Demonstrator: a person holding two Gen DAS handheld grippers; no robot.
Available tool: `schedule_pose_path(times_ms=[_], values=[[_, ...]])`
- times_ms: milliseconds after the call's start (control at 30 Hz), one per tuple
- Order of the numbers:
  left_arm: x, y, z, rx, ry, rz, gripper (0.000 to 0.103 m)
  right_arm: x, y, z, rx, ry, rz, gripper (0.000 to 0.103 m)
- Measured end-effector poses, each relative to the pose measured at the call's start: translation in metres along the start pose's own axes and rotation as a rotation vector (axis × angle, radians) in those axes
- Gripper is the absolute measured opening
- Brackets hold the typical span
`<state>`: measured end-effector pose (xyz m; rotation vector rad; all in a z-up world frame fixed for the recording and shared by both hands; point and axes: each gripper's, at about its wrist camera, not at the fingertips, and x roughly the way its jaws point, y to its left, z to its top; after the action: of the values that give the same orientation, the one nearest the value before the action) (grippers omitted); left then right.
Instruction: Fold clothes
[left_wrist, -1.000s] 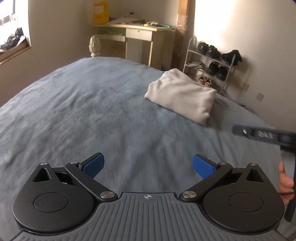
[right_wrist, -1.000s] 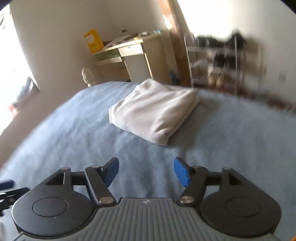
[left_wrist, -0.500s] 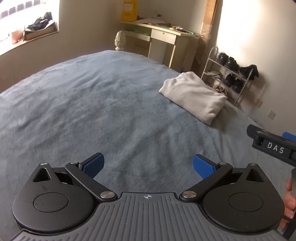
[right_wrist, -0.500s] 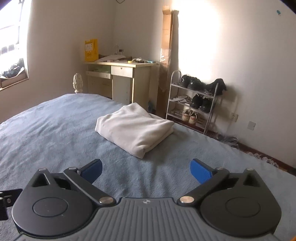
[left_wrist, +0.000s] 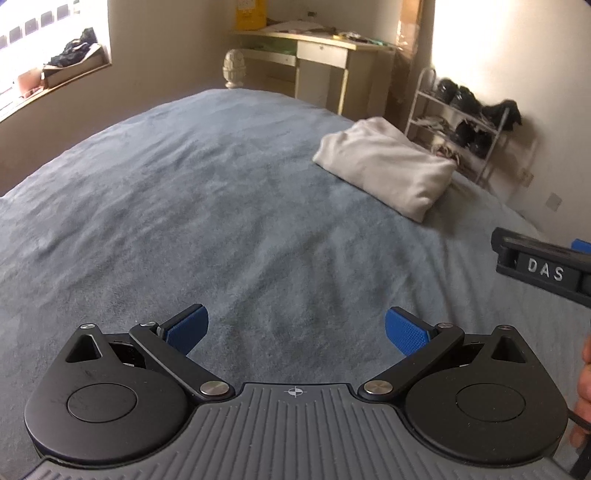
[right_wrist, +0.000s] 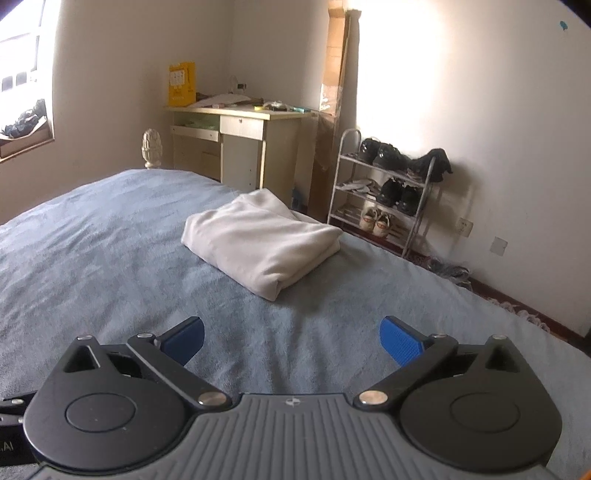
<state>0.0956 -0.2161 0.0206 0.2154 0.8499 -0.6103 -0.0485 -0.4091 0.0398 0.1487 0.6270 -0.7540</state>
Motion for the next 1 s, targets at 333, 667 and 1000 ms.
schedule_pose_path(times_ms=[333,667,1000], values=[[0.000,-0.019,-0.008,0.067,0.013,0.018,0.103,-0.004,-0.006,0.000,0.017,-0.002,-0.009,0.103],[0.001,-0.028,-0.009,0.069,0.054,0.011,0.103,-0.005,-0.010,0.000,0.019,0.012,-0.009,0.103],[0.002,-0.032,-0.010,0.055,0.070,-0.029,0.103,0.011,-0.021,0.004,0.008,-0.010,0.042,0.103]])
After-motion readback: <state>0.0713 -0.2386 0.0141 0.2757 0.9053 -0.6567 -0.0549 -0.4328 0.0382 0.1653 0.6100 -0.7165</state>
